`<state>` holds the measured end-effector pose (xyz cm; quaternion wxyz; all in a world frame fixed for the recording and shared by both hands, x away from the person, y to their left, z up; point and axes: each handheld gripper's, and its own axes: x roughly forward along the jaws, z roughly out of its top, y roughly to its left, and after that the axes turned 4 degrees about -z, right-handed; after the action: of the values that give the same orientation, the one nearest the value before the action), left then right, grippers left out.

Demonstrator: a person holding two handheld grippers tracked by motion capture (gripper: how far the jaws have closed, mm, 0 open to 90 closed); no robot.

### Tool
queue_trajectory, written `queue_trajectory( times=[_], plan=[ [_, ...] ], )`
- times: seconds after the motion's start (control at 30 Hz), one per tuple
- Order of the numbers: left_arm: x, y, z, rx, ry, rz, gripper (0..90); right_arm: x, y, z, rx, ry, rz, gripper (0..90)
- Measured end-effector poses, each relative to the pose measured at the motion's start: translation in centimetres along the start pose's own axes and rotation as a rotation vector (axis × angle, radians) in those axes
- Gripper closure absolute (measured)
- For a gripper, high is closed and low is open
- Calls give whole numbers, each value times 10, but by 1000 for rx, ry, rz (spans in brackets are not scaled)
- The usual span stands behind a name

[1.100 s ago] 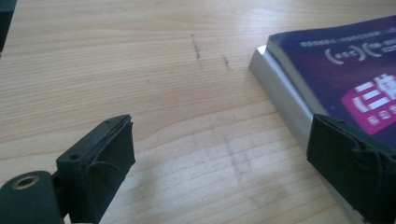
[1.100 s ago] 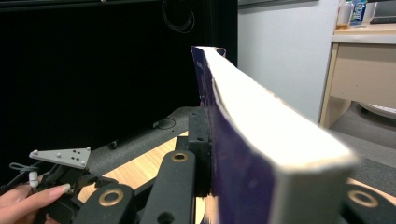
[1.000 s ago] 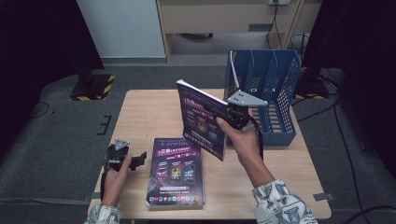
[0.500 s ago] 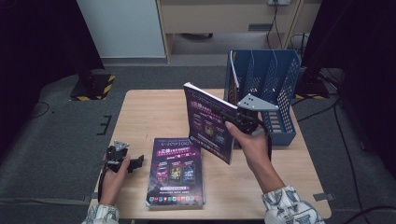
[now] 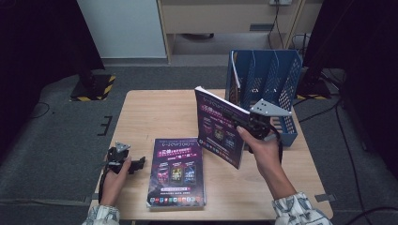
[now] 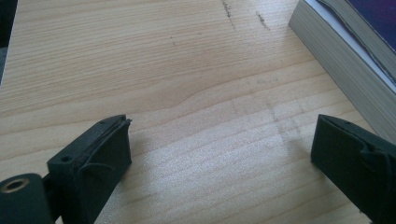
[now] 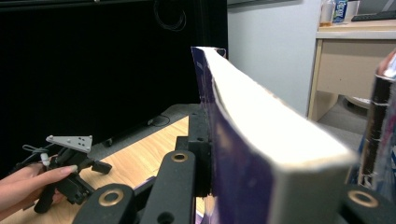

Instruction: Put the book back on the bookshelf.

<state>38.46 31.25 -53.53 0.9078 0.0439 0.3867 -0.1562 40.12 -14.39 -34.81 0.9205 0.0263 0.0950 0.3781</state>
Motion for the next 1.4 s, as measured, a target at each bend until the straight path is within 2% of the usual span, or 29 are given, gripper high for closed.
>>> queue_trajectory(
  times=[1.0,1.4],
  plan=[
    [1,0,-1,2,-10,-3,27,-45,-23,-4,0,-3,-37,825],
    [1,0,-1,3,-10,-3,27,-60,-27,-2,-6,-4,-45,825]
  ],
)
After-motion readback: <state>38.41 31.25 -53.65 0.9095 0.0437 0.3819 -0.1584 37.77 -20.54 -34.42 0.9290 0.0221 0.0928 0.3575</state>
